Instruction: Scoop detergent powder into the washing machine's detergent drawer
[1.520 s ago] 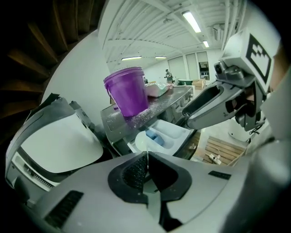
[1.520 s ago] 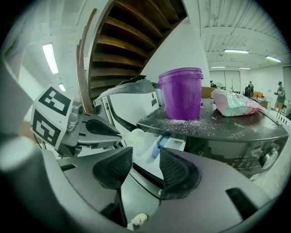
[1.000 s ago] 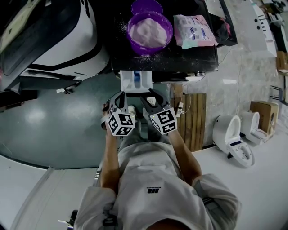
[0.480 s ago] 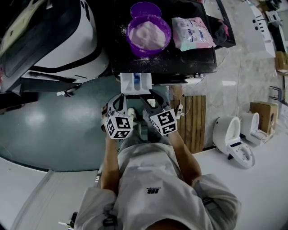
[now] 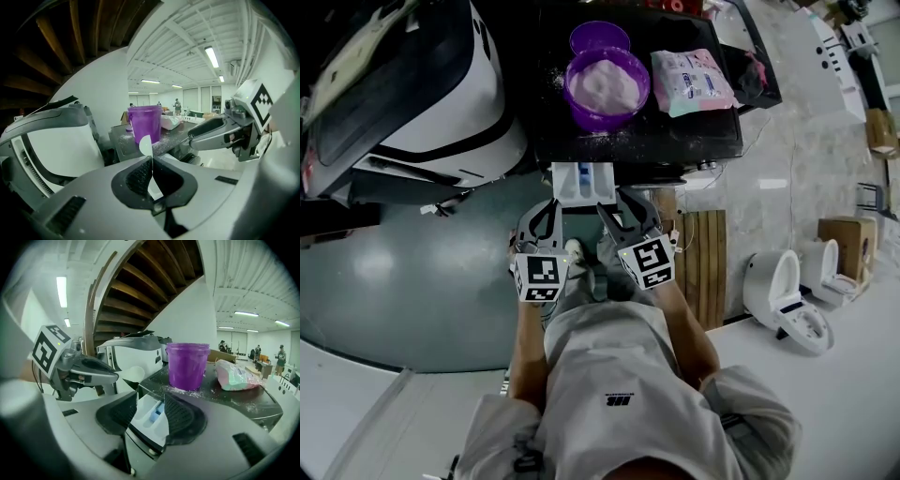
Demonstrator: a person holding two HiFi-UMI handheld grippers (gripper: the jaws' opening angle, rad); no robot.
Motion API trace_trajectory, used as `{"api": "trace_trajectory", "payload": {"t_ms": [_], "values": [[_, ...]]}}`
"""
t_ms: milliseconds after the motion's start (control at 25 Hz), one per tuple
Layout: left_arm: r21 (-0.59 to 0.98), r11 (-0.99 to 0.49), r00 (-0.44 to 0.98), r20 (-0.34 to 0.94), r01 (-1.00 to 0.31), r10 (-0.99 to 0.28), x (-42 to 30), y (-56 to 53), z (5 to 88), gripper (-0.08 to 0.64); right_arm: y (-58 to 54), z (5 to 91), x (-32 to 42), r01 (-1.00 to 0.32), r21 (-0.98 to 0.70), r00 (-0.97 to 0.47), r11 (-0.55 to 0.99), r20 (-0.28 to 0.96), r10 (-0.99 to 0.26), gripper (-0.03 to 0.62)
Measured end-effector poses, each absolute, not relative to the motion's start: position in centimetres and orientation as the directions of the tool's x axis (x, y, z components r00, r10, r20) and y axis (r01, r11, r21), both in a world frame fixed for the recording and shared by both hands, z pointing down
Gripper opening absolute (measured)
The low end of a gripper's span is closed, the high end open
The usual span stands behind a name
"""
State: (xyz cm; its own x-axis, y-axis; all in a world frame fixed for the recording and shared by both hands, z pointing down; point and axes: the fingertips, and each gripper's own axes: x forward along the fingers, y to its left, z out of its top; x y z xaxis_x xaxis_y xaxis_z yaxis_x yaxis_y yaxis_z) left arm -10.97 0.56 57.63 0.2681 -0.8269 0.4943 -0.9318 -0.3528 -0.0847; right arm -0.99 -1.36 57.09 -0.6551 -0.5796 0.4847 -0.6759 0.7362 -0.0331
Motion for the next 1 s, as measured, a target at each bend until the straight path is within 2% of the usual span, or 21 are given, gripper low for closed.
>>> {"api": "trace_trajectory", "payload": {"t_ms": [600,1000], "values": [[-0.048,-0.413,0.356,0.425,-0.909,-0.832,-9.6,1.8,54.5,0.016,0.1,54.1,0.0,-0.722,0.016,-0.612,0.692,0.453,-0.649,0.183],[-0.050,-0.391,0.342,0.391,-0.919,-0.854,-8.5,1.1,53.2,0.017,-1.0,52.9,1.7,-0.721,0.031,-0.614,0.692,0.436,-0.658,0.183]]}}
